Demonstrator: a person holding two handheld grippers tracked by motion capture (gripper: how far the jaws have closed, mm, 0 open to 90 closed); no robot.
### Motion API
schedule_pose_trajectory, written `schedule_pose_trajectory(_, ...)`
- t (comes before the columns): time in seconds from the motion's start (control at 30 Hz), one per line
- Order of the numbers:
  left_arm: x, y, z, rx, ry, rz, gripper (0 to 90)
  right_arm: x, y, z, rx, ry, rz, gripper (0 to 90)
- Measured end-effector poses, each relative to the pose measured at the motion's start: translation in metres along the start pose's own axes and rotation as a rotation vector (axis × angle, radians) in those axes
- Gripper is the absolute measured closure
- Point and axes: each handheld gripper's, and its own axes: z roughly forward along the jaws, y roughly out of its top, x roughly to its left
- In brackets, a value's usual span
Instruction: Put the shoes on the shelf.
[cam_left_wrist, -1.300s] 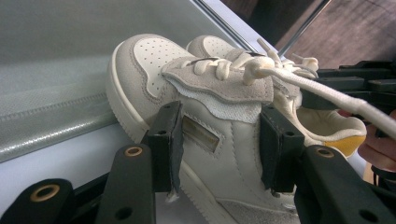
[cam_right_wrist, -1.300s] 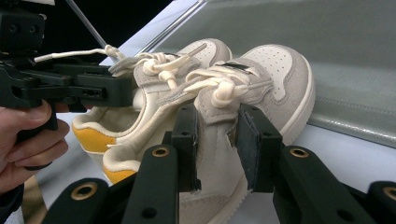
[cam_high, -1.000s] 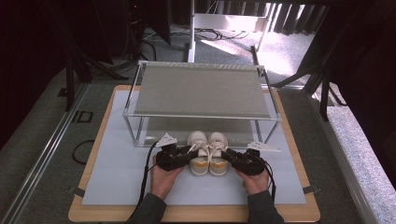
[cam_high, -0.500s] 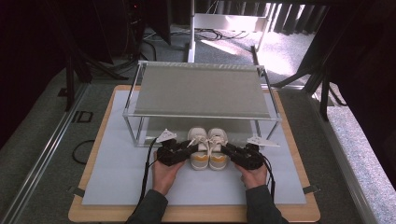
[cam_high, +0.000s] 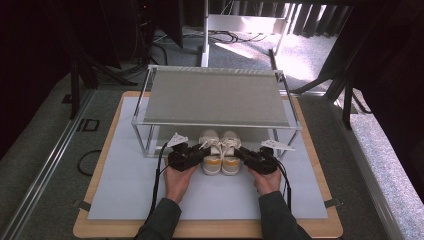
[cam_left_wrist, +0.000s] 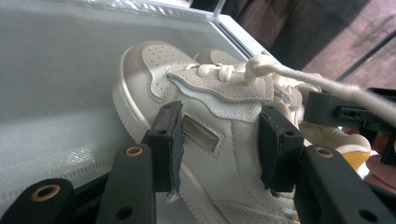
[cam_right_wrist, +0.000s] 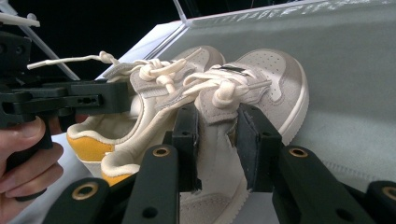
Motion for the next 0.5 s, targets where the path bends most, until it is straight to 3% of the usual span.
schedule_pose_trajectory(0.33, 0.012, 0.001, 0.016, -0.059, 0.018, -0.044, 55.2, -0.01, 0.003, 0.015, -0.025, -0.019, 0.041, 70.2)
schedule_pose_trajectory(0.5, 0.015, 0.004, 0.018, -0.078, 0.031, -0.049, 55.3, -0.014, 0.006, 0.022, -0.042, -0.021, 0.036, 70.3)
